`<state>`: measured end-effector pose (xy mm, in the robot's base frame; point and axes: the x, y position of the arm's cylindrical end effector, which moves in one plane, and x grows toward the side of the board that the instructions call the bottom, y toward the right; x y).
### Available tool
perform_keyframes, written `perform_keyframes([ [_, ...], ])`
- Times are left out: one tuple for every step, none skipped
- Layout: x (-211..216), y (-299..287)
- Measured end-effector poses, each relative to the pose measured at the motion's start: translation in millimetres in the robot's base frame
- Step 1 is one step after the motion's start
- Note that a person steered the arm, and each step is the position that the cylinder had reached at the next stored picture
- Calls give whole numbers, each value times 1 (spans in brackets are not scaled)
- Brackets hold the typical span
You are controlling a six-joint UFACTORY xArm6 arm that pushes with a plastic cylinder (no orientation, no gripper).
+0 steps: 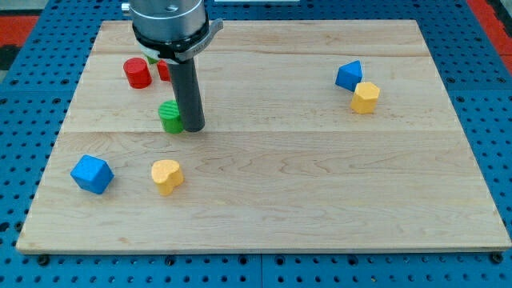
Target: Move the green circle to the group of blocks
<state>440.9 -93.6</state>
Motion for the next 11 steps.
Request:
perform_keyframes([
  [15, -2],
  [21, -13],
  [17, -30],
  [-2, -49],
  [-18, -53],
  [-19, -43],
  [-19, -29],
  [-19, -9],
  [-21, -6],
  [-36, -36],
  [-43, -44],
])
